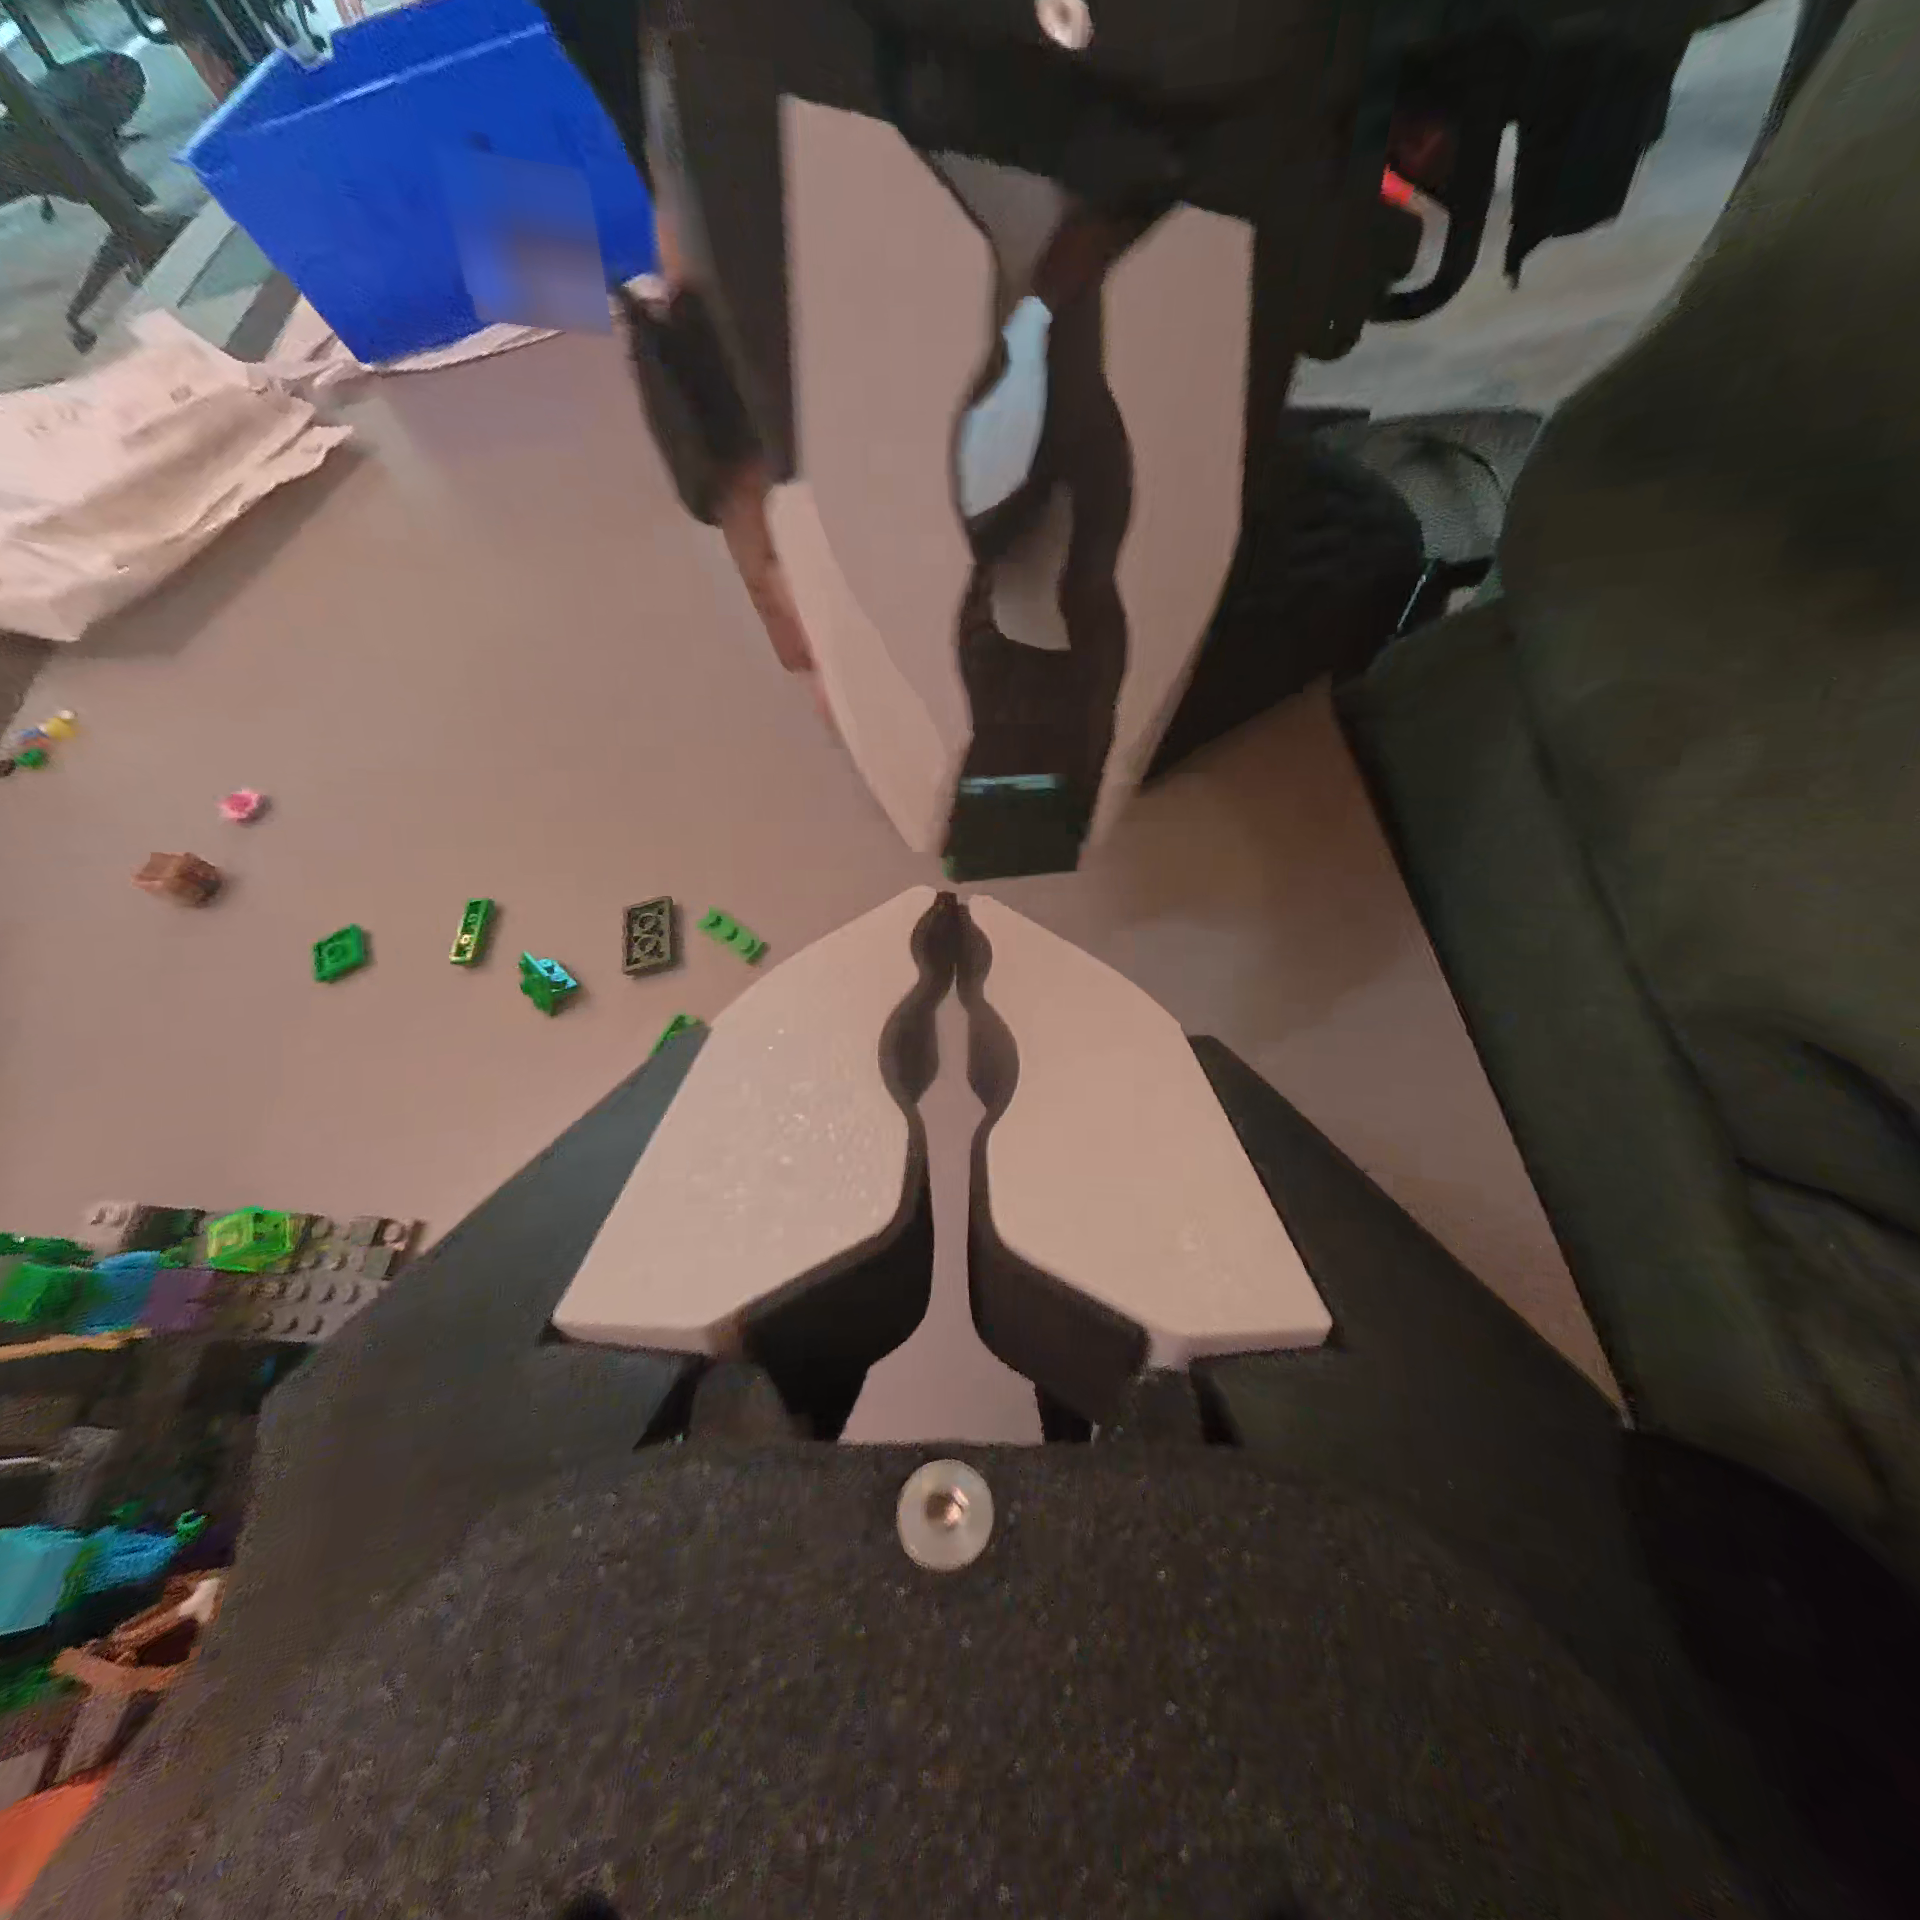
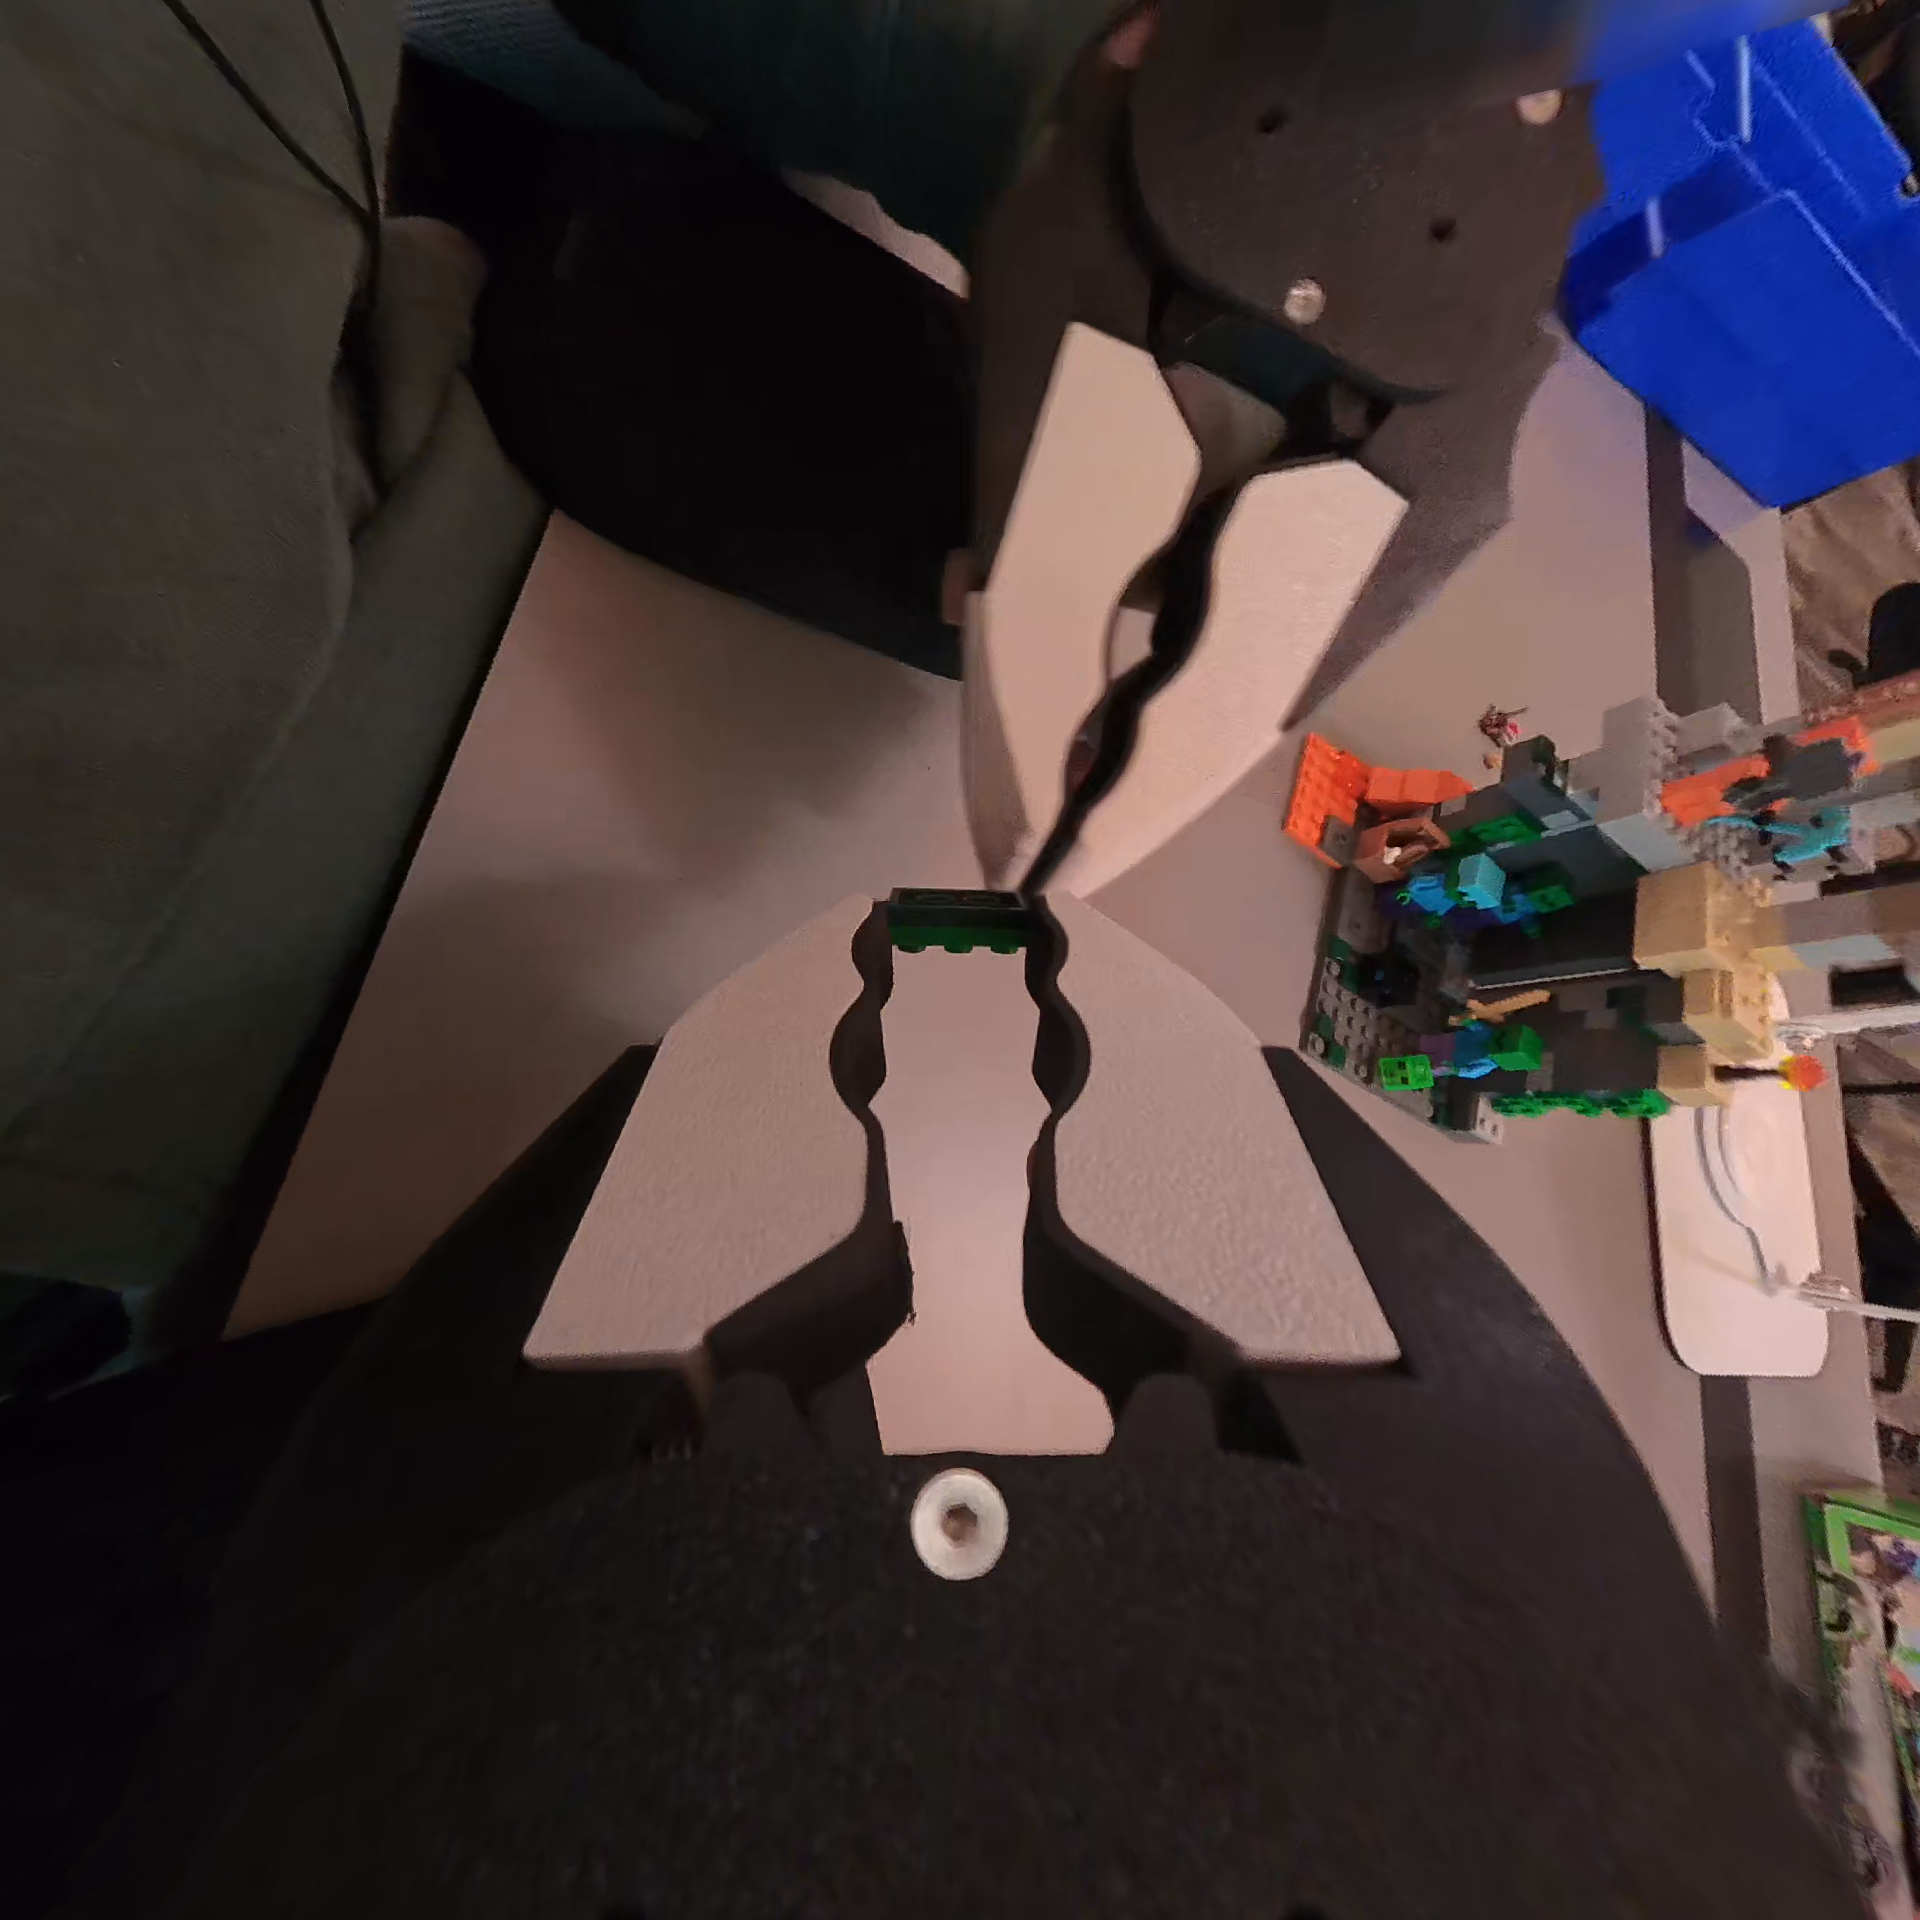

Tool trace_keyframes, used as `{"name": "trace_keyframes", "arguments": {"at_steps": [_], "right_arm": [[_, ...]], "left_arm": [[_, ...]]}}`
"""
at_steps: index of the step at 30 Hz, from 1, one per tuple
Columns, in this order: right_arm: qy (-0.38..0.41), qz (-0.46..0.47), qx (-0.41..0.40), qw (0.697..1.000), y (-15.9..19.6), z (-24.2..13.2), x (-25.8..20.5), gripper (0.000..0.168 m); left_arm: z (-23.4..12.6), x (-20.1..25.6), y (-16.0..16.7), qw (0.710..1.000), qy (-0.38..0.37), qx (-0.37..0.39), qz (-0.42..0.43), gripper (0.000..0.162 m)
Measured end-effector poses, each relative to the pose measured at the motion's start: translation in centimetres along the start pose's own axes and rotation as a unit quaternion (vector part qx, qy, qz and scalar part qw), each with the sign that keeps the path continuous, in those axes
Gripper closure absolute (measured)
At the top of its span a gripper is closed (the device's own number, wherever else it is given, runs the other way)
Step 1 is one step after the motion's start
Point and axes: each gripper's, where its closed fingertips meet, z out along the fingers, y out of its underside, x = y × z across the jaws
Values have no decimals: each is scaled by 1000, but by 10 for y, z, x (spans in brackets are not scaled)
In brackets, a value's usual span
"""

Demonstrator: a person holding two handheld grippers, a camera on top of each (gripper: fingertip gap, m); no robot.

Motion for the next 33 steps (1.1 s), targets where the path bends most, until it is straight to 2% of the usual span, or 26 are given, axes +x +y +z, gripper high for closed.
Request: {"name": "trace_keyframes", "arguments": {"at_steps": [5, 7, 10, 13, 16, 27, 33], "right_arm": [[15, 42, 11, 999, 2, -6, 13, 143], [16, 67, 14, 998, 4, -6, 16, 143], [17, 88, 15, 996, 6, -5, 17, 143], [19, 95, 13, 995, 6, -3, 17, 143], [23, 97, 6, 995, 6, -3, 17, 143], [30, 119, 15, 992, 5, -2, 17, 143], [23, 124, 4, 992, 7, -3, 17, 136]], "left_arm": [[3, -7, -1, 999, -37, 3, 6, 149], [4, -7, -2, 999, -46, 4, 11, 135], [7, -9, -4, 997, -70, -3, 27, 127], [10, -11, -4, 995, -86, -14, 37, 128], [10, -13, -3, 995, -94, -25, 36, 137], [8, -12, -2, 995, -93, -8, 24, 137], [5, -11, -2, 995, -96, -2, 24, 137]]}}
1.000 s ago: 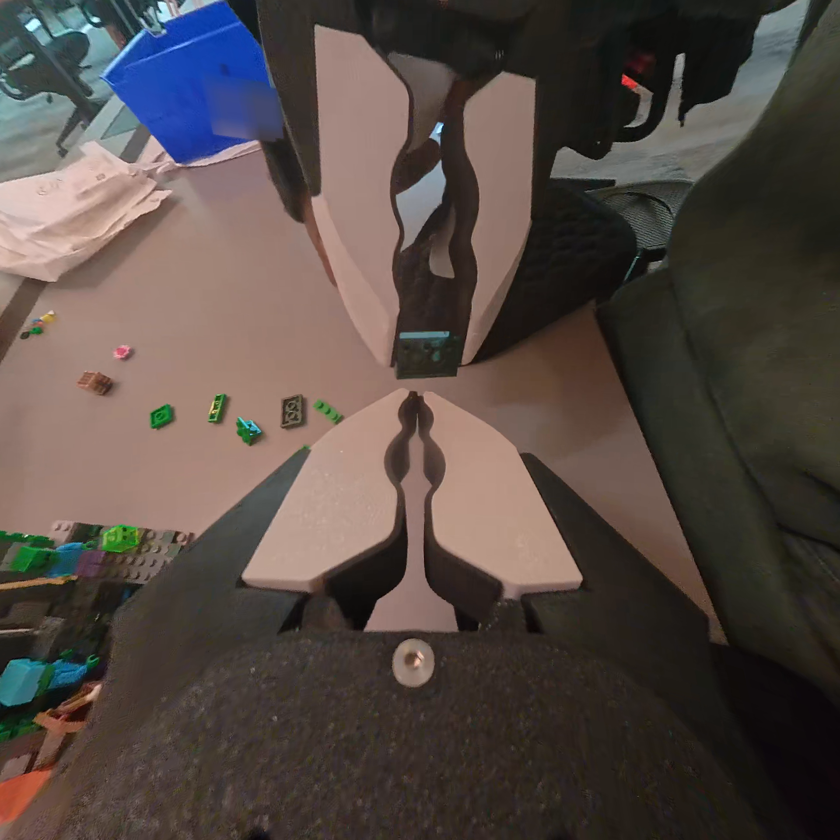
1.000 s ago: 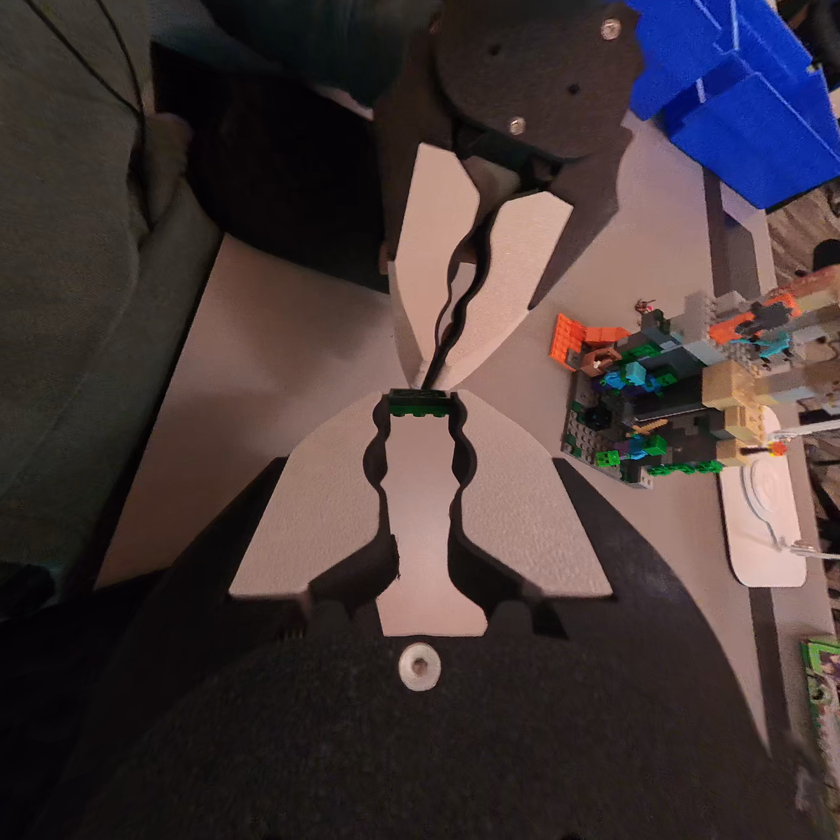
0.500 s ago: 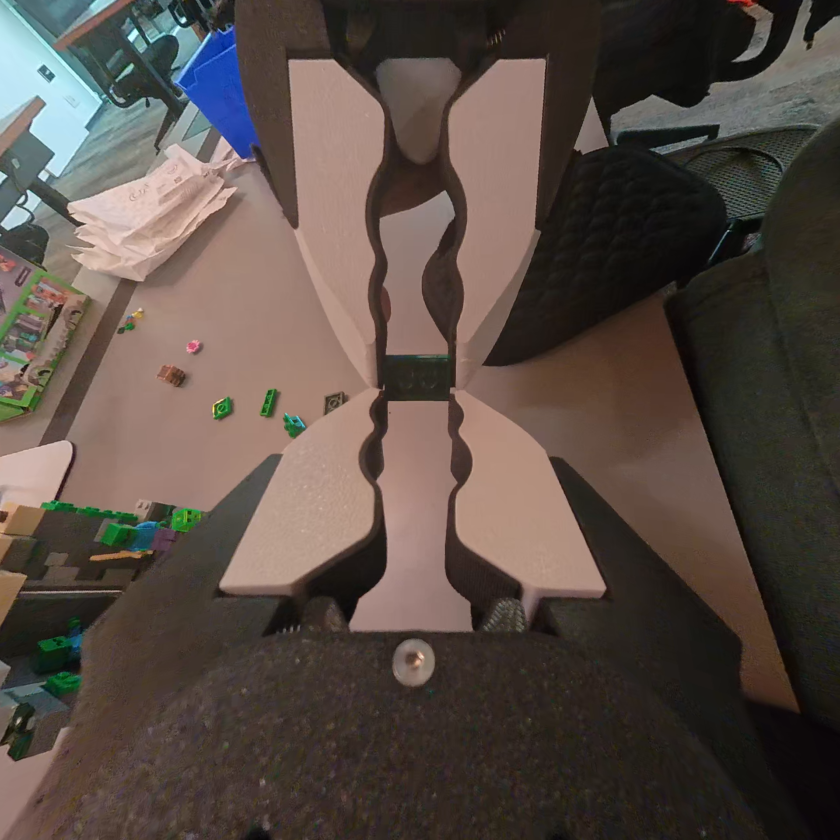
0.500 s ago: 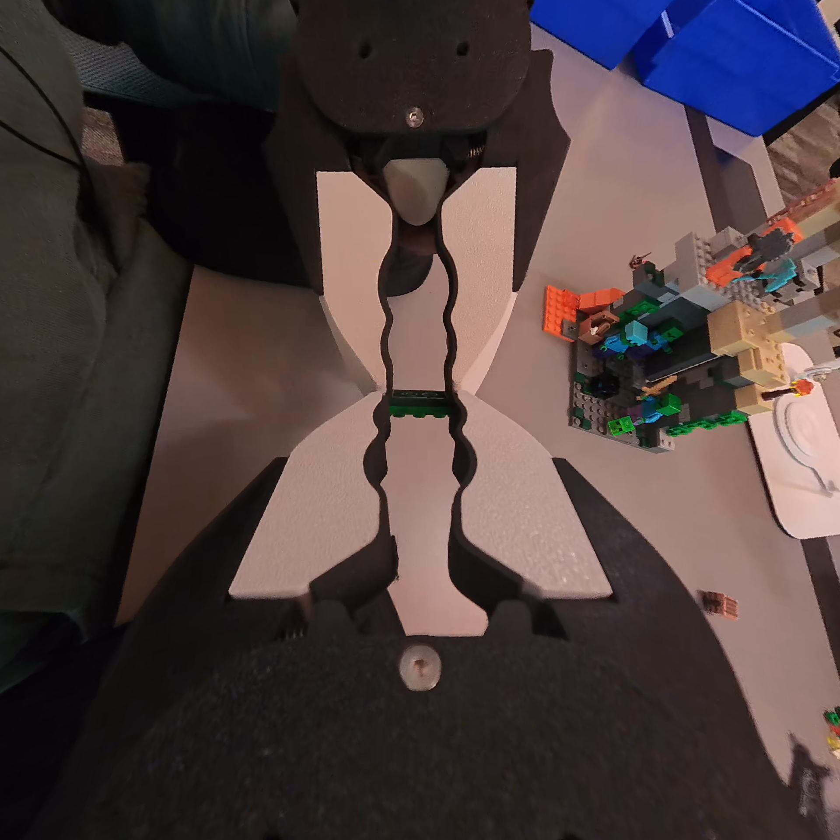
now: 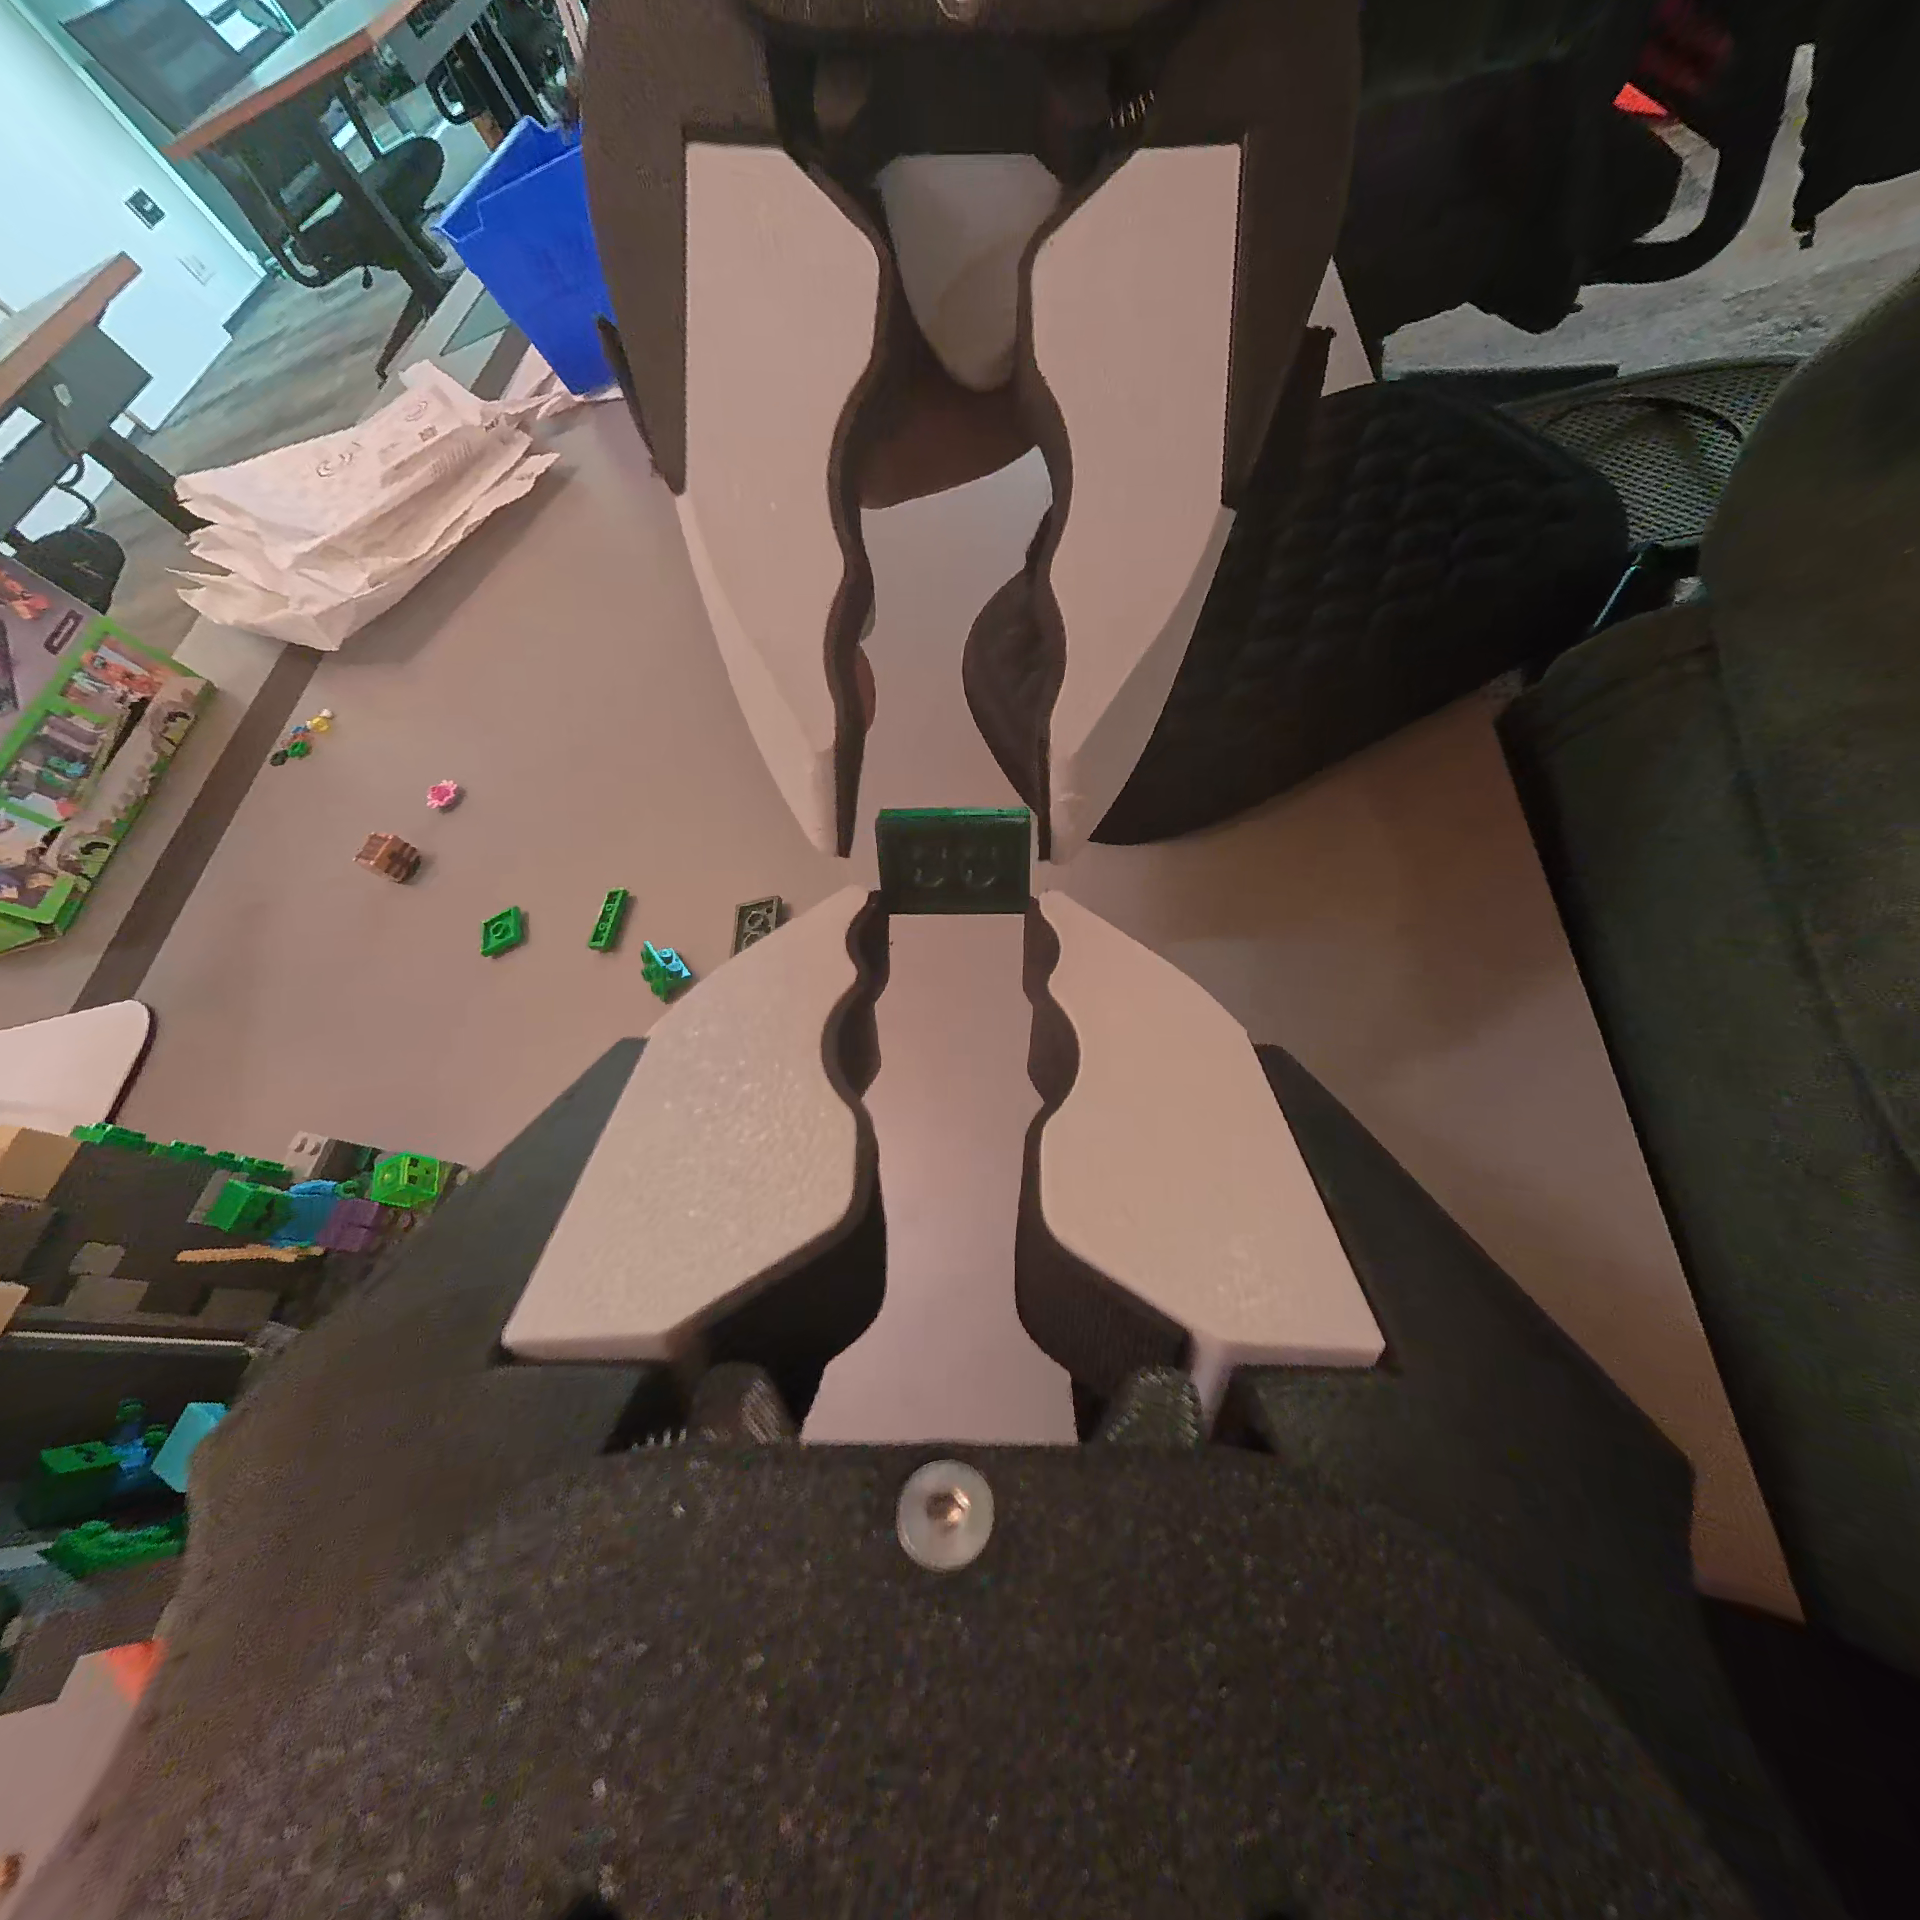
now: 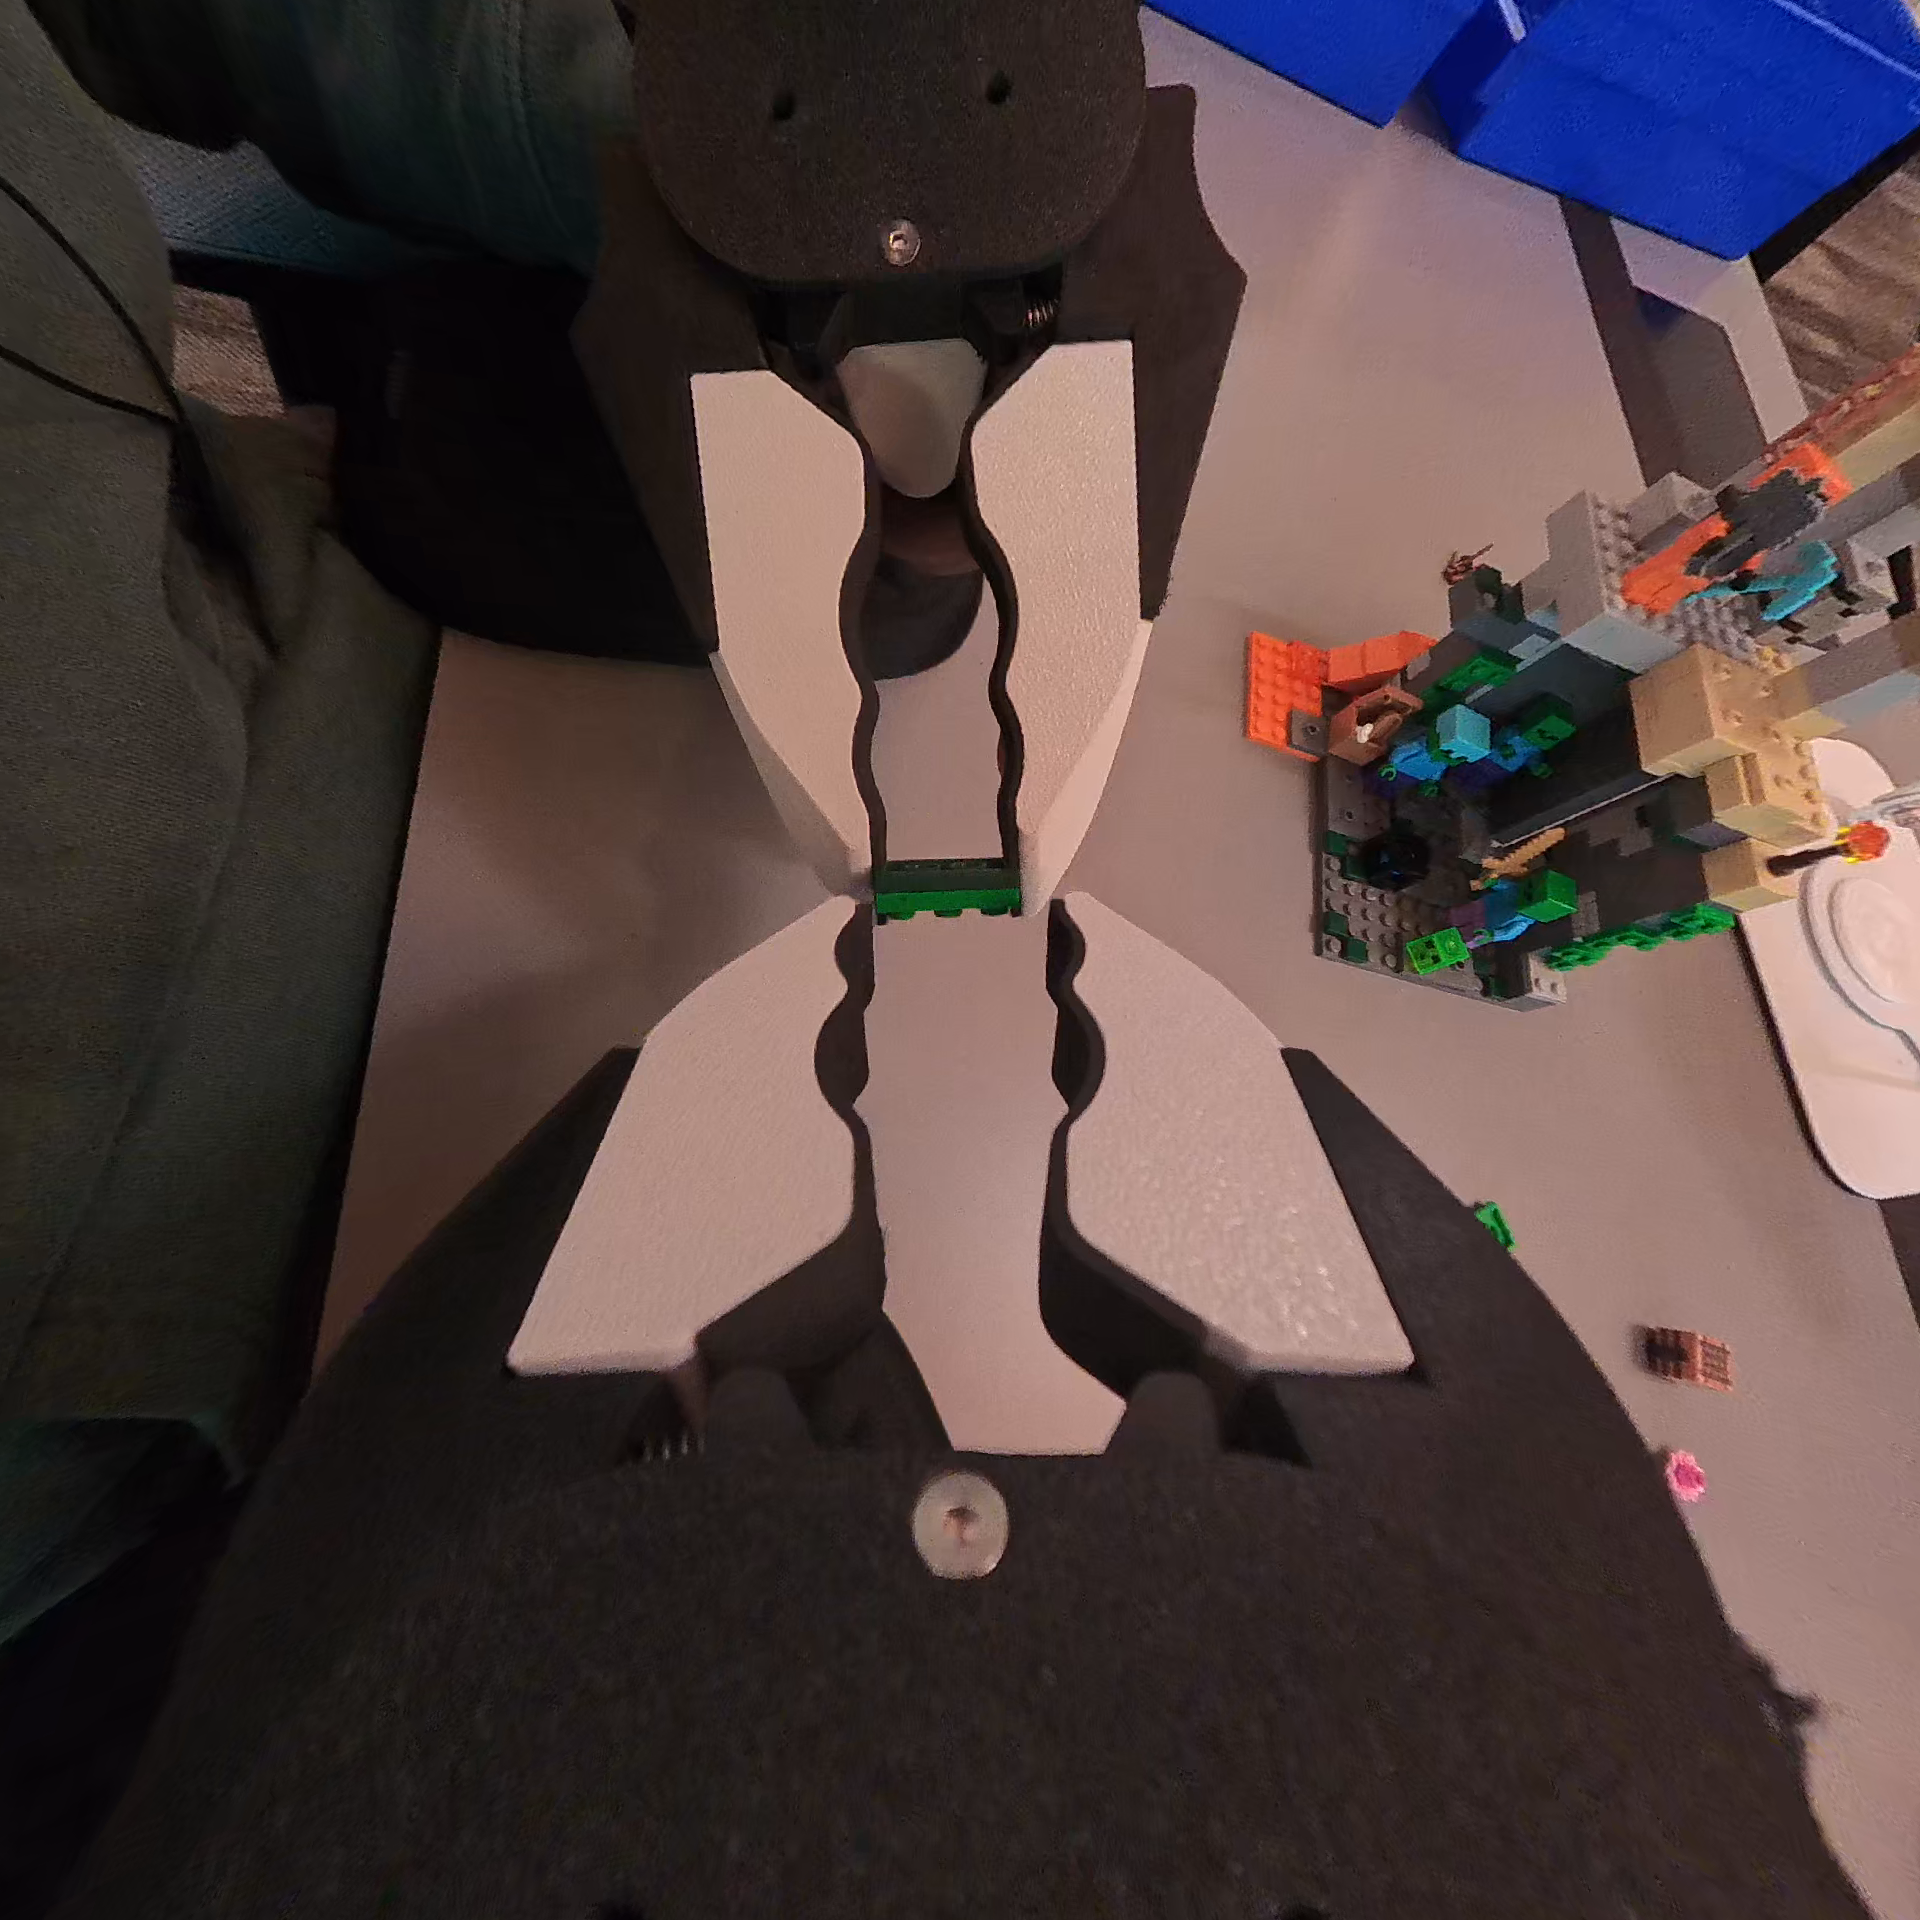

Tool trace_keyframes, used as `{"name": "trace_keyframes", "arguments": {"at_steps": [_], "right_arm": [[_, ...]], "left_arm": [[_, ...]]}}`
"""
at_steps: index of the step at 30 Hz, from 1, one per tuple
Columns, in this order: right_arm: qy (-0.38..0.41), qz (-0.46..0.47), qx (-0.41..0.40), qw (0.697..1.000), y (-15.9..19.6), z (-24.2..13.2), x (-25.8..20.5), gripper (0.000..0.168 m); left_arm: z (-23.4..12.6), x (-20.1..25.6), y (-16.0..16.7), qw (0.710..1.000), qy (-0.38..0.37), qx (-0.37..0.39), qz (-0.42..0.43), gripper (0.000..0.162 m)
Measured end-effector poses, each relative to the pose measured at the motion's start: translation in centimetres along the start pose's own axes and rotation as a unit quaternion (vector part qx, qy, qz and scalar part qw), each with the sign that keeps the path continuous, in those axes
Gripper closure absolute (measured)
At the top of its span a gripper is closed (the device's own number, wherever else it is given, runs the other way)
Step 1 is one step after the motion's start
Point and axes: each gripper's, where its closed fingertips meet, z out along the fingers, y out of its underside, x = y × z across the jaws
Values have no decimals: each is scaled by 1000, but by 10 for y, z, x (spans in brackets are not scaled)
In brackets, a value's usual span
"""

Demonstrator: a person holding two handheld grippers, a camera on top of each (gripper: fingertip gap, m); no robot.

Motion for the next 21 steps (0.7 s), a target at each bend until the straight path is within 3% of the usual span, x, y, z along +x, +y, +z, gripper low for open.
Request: {"name": "trace_keyframes", "arguments": {"at_steps": [12, 15, 21], "right_arm": [[-2, -23, -22, 1000, 1, 4, -2, 143], [4, -27, -24, 999, 0, 5, -2, 143], [5, -46, -27, 999, 0, 9, -6, 144]], "left_arm": [[1, 1, 0, 1000, -3, -9, 10, 137], [3, 3, 3, 1000, 0, -11, -1, 128], [4, 4, 8, 999, 0, -30, 13, 136]]}}
